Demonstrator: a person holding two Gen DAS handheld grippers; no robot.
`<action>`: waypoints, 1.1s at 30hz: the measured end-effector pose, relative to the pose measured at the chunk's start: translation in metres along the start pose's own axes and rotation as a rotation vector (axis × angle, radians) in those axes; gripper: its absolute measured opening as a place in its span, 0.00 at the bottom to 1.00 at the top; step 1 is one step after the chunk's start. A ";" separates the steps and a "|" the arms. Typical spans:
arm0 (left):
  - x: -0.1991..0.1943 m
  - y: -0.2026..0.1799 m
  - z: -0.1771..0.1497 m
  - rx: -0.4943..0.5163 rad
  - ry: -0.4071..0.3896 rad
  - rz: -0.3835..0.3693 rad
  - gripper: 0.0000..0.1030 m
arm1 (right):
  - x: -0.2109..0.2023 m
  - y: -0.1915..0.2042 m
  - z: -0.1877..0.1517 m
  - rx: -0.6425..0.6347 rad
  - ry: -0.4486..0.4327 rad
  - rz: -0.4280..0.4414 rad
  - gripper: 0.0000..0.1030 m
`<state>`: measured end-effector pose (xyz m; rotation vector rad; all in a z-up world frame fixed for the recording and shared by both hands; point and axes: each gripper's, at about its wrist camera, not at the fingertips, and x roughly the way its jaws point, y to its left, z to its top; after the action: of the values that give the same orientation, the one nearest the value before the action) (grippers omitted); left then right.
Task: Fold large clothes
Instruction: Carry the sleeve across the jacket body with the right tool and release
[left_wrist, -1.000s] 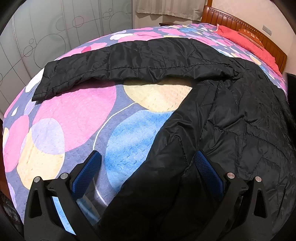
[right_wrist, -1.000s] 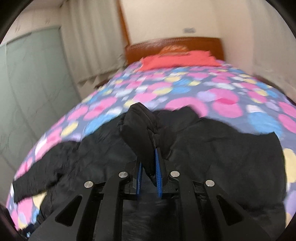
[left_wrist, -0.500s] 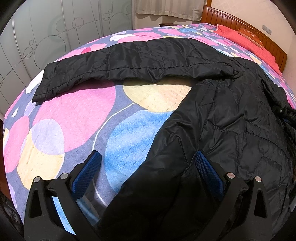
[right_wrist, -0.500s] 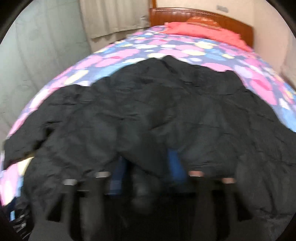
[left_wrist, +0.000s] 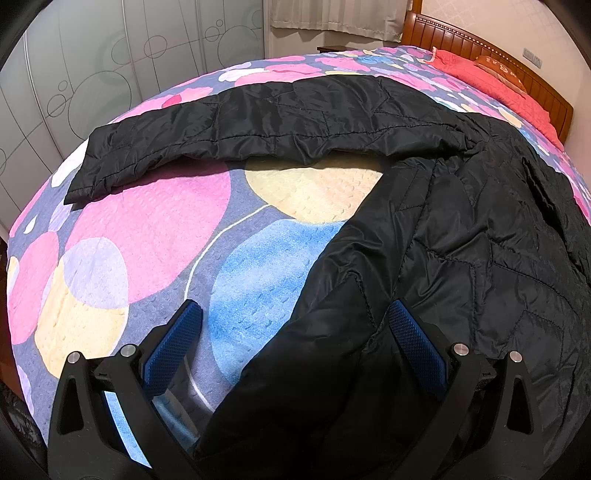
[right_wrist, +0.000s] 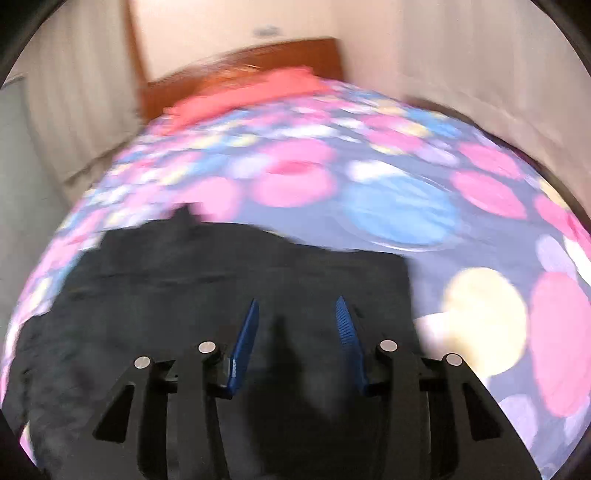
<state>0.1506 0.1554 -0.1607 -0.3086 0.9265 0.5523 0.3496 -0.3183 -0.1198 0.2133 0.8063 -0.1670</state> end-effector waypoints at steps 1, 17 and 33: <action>0.000 0.000 0.000 0.001 0.000 0.001 0.98 | 0.017 -0.010 -0.002 0.000 0.037 -0.027 0.43; 0.001 0.000 0.001 0.007 0.000 0.006 0.98 | 0.004 0.090 -0.049 -0.254 0.058 0.093 0.43; 0.003 0.000 0.001 0.004 0.000 0.001 0.98 | 0.004 -0.003 -0.056 -0.128 0.056 -0.082 0.44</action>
<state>0.1521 0.1570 -0.1623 -0.3046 0.9278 0.5510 0.3129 -0.3072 -0.1609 0.0646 0.8792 -0.1866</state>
